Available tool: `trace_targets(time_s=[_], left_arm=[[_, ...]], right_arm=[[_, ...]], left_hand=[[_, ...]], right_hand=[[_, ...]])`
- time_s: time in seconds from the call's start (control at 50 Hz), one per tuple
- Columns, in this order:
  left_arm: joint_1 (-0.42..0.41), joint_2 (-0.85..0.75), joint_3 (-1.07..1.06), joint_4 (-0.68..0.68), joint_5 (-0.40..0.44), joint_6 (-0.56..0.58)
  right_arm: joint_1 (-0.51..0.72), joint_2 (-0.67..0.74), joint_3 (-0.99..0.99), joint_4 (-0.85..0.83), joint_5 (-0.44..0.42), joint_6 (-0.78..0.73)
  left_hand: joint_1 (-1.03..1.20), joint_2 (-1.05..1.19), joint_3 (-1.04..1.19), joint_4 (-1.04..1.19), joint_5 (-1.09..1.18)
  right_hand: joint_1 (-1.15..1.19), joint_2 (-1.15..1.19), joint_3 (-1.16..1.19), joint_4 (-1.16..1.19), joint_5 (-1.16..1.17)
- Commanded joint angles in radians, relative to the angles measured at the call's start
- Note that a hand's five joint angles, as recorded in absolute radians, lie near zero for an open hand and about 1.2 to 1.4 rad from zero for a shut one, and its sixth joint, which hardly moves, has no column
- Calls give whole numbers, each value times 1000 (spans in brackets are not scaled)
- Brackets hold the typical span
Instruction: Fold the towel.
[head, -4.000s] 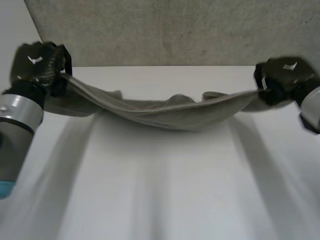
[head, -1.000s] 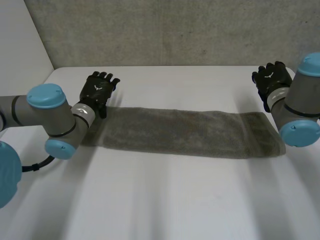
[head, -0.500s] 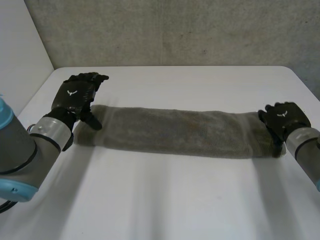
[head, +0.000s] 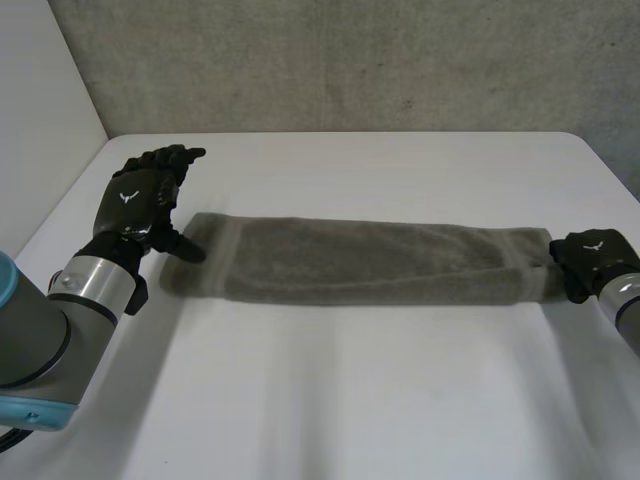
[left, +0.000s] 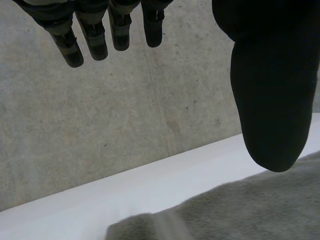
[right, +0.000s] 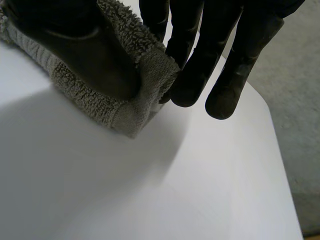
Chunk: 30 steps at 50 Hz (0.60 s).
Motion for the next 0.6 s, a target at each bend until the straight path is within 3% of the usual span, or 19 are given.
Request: trace_targets(time_s=[0.02,0.14,0.28,0.32,0.34,0.38,0.44,0.48,0.5,0.54,0.6], left_arm=[[2,13,-9,4,0,2],[2,14,-17,6,0,2],[2,14,-15,6,0,1],[2,14,-15,6,0,1],[2,14,-15,6,0,2],[2,14,-15,6,0,2],[3,13,-17,9,0,2],[3,13,-17,13,-1,4],[3,13,-17,13,-1,4],[3,13,-20,20,-1,5],[3,13,-26,29,-1,12]], right_arm=[[-75,0,-17,3,27,-12],[-172,-30,-78,17,83,-60],[-142,-88,-152,40,101,-201],[20,-128,-201,42,106,-203],[21,-128,-201,42,106,-203],[216,-126,-265,37,118,-201],[306,-112,-294,32,127,-206],[497,-52,-374,29,141,-210],[498,-51,-374,29,141,-210],[671,50,-461,35,147,-210],[777,154,-535,39,152,-203]], left_hand=[[5,7,8,9,-27],[5,7,8,9,-27],[5,7,8,9,-27],[5,7,8,9,-27],[5,7,8,9,-27],[5,7,8,9,-27],[5,7,8,9,-27],[5,7,8,9,-27],[5,7,8,9,-27],[5,7,8,9,-27],[5,7,8,9,-27]], right_hand=[[74,81,55,54,65],[74,81,55,54,65],[74,81,55,54,65],[74,81,55,54,65],[74,81,55,54,65],[74,81,55,54,65],[74,81,55,54,65],[74,81,55,54,65],[74,81,55,54,65],[74,81,55,54,65],[74,81,55,54,65]])
